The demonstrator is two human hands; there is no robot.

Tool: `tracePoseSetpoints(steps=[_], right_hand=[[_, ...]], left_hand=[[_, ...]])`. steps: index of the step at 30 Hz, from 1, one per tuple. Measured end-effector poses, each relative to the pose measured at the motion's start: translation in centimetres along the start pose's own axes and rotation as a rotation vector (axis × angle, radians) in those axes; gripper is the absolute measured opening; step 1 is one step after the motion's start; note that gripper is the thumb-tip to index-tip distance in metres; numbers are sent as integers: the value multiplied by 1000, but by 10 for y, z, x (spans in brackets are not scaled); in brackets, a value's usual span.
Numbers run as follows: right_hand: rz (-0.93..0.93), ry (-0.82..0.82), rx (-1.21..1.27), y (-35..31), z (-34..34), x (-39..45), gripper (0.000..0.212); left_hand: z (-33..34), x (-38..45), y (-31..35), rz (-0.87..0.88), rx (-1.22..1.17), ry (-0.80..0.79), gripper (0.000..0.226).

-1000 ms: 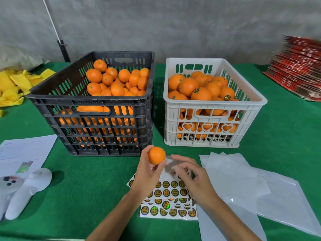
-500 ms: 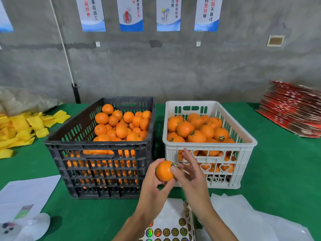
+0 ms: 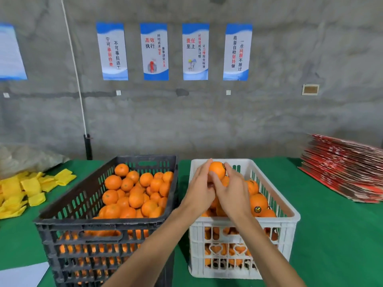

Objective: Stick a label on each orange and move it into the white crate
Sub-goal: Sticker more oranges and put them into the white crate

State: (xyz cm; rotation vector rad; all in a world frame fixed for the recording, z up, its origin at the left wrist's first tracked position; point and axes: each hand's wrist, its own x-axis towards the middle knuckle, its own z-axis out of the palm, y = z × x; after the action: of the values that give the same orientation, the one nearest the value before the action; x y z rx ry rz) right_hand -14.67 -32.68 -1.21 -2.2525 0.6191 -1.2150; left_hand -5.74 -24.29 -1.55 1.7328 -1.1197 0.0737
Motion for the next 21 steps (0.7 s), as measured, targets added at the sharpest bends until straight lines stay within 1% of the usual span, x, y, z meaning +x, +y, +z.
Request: tracePoseSetpoints(steps=[2,3,6,7,9,10,11,12,13,14,15,16,17,19,21], right_hand=[[-12,-22,-111,3,3,20,62],[-20,-33,-136,3,6,27,61],[-114,-78,-48,-7,25,35,55],[-152,-106,8,-14,34,35,53],[-196,-181,116,-28,57,31,52],[-209,-223,150,-36,69,28,53],[-216,-264,178,-45,82,26,55],[-220,-304,206,-53,95,24,56],[-220,-342,236,-62,108,22,57],[-221,-376,262,-70,121,21,58],[-224,-409,280,-78,133,20,59],[-229,-444,285,-84,144,18,61],[-236,-481,275,-89,153,18,63],[-243,-542,227,-94,167,18,67],[-232,-569,212,-92,173,21,69]], left_hand=[[-13,24,-2,15,174,-72,77],[-24,34,-5,-7,262,-77,75],[-73,57,-33,-142,486,-37,60],[-94,61,-48,-222,561,-40,56],[-140,60,-82,-442,698,-100,50],[-161,54,-98,-567,763,-159,45],[-182,45,-113,-693,832,-242,40],[-199,33,-127,-810,891,-345,39],[-214,22,-141,-921,931,-446,49],[-225,12,-154,-1019,927,-540,62],[-233,3,-166,-1083,883,-598,76],[-238,-2,-177,-1106,834,-617,87],[-242,-4,-185,-1108,783,-618,92],[-245,0,-196,-1095,724,-626,97],[-241,6,-201,-1089,730,-678,96]])
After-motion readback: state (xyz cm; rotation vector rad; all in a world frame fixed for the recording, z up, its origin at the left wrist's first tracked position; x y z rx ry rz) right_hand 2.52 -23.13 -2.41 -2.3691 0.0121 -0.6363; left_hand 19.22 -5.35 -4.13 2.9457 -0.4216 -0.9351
